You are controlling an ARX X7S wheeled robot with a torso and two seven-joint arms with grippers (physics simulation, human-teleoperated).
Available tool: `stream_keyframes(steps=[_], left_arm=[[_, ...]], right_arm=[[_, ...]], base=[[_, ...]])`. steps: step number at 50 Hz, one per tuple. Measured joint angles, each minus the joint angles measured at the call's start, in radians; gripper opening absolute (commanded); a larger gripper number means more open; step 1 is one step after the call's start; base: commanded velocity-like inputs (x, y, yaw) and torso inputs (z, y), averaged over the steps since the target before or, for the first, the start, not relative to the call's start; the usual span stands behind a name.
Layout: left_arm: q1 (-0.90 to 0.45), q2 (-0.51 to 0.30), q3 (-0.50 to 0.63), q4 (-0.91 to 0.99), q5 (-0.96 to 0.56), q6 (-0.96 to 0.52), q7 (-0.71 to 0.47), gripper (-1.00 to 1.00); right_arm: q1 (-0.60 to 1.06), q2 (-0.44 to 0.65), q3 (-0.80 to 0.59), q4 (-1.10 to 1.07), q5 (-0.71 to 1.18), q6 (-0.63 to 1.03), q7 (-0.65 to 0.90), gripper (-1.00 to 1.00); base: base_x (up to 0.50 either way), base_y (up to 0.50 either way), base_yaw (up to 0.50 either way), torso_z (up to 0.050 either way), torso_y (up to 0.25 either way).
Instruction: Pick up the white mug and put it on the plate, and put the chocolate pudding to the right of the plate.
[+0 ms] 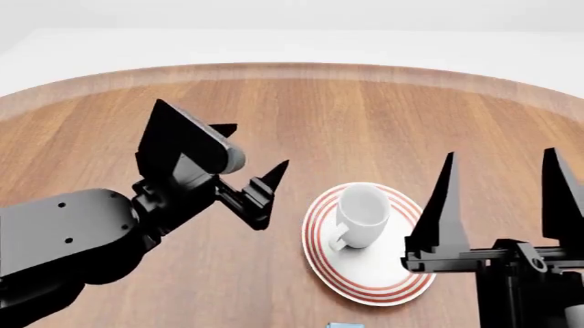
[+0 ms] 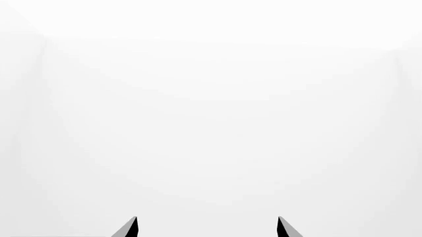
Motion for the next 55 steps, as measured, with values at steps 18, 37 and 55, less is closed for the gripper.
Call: stream_keyframes(steps=[18, 37, 55], left_arm=[[0.044, -0.092, -0.04, 0.049, 0.071, 0.092, -0.065, 1.0], [0.043, -0.114, -0.052, 0.074, 0.082, 0.097, -0.083, 1.0], [0.032, -0.121, -0.059, 0.093, 0.072, 0.08, -0.095, 1.0]], right_arm=[[-0.001, 0.004, -0.023, -0.021, -0.007, 0.022, 0.001, 1.0], [-0.03, -0.009, -0.087, -0.207, -0.072, 0.213, 0.047, 1.0], [0.215, 0.274, -0.573, -0.348, 0.063, 0.34, 0.518, 1.0]], base=[[0.0, 0.0, 0.0, 0.0, 0.0], [0.0, 0.0, 0.0, 0.0, 0.0], [0.0, 0.0, 0.0, 0.0, 0.0]])
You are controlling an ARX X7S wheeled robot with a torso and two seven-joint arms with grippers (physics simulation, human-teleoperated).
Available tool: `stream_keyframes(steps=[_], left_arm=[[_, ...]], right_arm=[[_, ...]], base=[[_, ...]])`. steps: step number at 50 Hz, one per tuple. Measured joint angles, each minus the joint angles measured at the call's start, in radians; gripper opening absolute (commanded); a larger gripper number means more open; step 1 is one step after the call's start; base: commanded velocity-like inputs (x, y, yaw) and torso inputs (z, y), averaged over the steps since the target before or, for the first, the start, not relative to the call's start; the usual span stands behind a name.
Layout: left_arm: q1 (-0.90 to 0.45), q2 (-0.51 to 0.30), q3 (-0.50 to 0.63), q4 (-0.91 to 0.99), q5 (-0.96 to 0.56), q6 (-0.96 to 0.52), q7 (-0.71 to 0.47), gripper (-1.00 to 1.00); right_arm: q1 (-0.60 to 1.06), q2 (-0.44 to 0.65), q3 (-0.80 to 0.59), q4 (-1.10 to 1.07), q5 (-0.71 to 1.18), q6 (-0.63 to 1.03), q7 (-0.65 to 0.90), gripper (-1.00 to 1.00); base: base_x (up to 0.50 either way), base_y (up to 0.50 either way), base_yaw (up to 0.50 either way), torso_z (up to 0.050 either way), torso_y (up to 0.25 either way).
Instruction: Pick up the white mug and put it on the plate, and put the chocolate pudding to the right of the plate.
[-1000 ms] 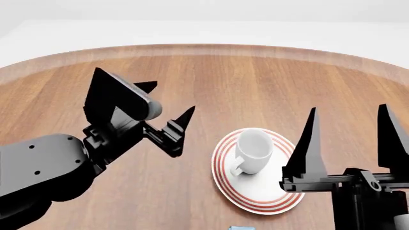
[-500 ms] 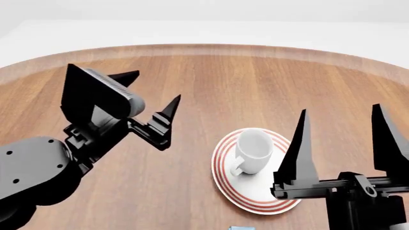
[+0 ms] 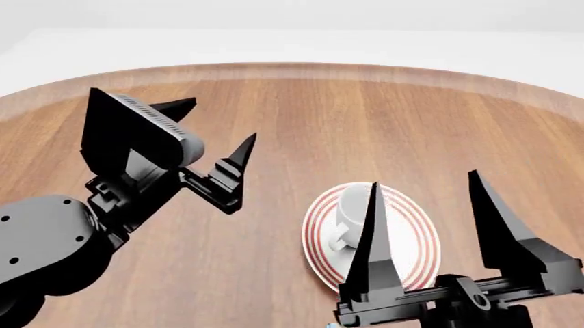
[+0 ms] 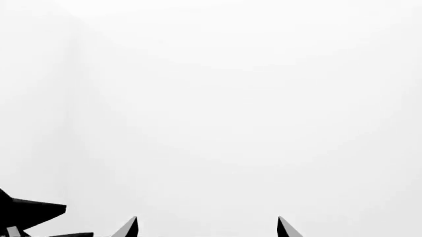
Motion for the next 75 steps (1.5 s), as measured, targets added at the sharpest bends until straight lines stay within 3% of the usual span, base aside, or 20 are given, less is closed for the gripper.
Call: stream_keyframes(steps=[6, 10, 15, 21, 49, 75], left_arm=[[-0.001, 0.002, -0.001, 0.001, -0.003, -0.005, -0.002, 1.0], [-0.001, 0.006, 0.0, 0.0, -0.005, -0.008, -0.002, 1.0], [-0.001, 0.008, 0.0, -0.001, -0.007, -0.011, -0.003, 1.0], [0.001, 0.011, 0.0, -0.004, -0.01, -0.013, -0.003, 1.0], [0.006, 0.009, -0.006, -0.005, -0.026, -0.019, -0.008, 1.0], [0.031, 0.011, -0.006, -0.019, -0.021, -0.005, -0.002, 1.0]], right_arm=[[0.349, 0.115, -0.428, -0.014, 0.096, -0.049, 0.308, 1.0], [0.511, 0.148, -0.623, -0.02, 0.161, -0.072, 0.447, 1.0], [0.623, 0.167, -0.756, -0.024, 0.23, -0.071, 0.559, 1.0], [0.687, 0.18, -0.823, -0.027, 0.283, -0.05, 0.637, 1.0], [0.604, 0.047, -0.556, -0.03, 0.782, 0.119, 0.708, 1.0], [0.419, -0.137, -0.331, -0.031, 0.963, 0.273, 0.708, 1.0]], base=[[0.0, 0.0, 0.0, 0.0, 0.0], [0.0, 0.0, 0.0, 0.0, 0.0], [0.0, 0.0, 0.0, 0.0, 0.0], [0.0, 0.0, 0.0, 0.0, 0.0], [0.0, 0.0, 0.0, 0.0, 0.0], [0.0, 0.0, 0.0, 0.0, 0.0]])
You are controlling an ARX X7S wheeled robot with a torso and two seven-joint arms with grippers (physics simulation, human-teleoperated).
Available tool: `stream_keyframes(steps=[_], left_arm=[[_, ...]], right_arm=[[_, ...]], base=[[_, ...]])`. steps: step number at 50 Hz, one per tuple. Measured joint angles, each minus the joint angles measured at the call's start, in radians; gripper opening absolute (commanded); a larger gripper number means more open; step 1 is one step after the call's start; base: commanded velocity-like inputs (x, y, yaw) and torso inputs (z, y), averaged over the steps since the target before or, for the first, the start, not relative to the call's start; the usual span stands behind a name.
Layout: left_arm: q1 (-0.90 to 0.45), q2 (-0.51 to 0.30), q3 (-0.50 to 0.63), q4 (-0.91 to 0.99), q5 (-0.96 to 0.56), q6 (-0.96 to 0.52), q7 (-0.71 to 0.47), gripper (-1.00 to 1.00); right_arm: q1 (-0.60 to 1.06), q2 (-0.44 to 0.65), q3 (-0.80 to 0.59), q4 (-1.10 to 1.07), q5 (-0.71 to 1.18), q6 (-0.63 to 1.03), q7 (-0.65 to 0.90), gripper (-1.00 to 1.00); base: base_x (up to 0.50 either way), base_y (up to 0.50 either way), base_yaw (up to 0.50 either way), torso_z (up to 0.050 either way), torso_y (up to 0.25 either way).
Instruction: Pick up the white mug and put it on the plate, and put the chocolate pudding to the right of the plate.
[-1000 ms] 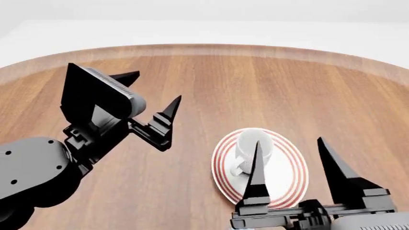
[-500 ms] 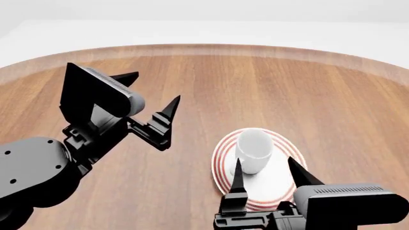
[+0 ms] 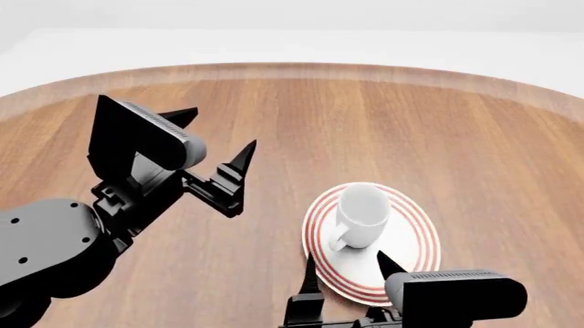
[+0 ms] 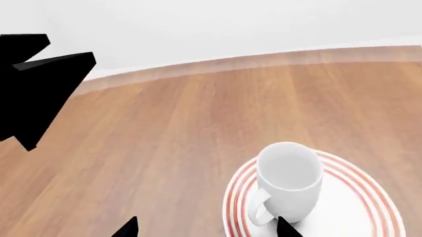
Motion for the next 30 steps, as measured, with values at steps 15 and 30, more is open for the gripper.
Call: stream_keyframes(steps=[15, 30], left_arm=[[0.01, 0.006, 0.0, -0.007, 0.001, 0.004, 0.002, 1.0], [0.017, 0.013, 0.0, -0.016, 0.001, 0.007, 0.006, 1.0]], right_arm=[[-0.14, -0.094, 0.18, 0.0, 0.102, 0.137, 0.0, 1.0], [-0.274, -0.203, 0.386, 0.0, 0.198, 0.327, 0.0, 1.0]], base=[[0.0, 0.0, 0.0, 0.0, 0.0], [0.0, 0.0, 0.0, 0.0, 0.0]])
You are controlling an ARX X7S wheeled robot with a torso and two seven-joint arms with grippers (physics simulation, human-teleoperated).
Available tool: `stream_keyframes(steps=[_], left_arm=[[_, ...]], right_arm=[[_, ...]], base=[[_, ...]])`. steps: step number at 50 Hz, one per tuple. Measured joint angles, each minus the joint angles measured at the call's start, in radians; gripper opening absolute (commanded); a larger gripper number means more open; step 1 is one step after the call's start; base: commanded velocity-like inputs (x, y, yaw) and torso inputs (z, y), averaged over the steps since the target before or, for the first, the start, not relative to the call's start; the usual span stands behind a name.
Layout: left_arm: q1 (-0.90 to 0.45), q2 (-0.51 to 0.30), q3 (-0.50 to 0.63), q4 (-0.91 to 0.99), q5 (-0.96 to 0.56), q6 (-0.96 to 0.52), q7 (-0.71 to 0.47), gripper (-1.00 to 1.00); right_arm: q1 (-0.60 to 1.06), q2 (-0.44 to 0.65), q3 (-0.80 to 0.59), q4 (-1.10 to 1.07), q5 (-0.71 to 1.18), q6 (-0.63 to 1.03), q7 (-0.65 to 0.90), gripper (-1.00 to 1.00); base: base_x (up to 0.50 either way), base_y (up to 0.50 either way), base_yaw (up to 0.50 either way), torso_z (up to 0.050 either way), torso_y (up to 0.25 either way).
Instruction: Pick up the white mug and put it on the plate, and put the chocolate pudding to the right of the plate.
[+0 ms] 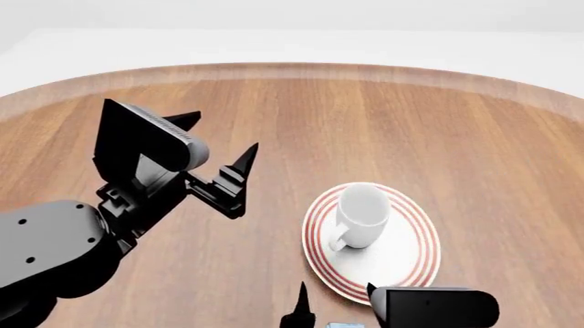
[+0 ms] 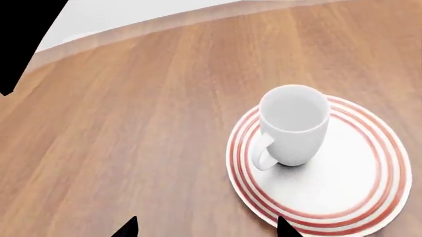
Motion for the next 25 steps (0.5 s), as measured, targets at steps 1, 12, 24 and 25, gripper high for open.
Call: stream_keyframes(steps=[1, 12, 24, 25], left_arm=[[0.001, 0.0, 0.0, -0.001, 0.0, 0.0, 0.0, 1.0], [0.007, 0.004, -0.001, -0.006, 0.0, 0.004, 0.004, 1.0], [0.013, 0.006, -0.003, -0.01, -0.002, 0.007, 0.005, 1.0], [0.014, 0.007, -0.003, -0.011, -0.002, 0.007, 0.005, 1.0]], right_arm=[[-0.01, -0.01, 0.017, 0.0, 0.008, 0.017, 0.0, 1.0], [-0.105, -0.104, 0.175, 0.01, 0.084, 0.182, 0.0, 1.0], [-0.175, -0.157, 0.249, 0.032, 0.122, 0.276, 0.0, 1.0], [-0.18, -0.16, 0.252, 0.033, 0.123, 0.28, 0.0, 1.0]], base=[[0.0, 0.0, 0.0, 0.0, 0.0], [0.0, 0.0, 0.0, 0.0, 0.0], [0.0, 0.0, 0.0, 0.0, 0.0], [0.0, 0.0, 0.0, 0.0, 0.0]])
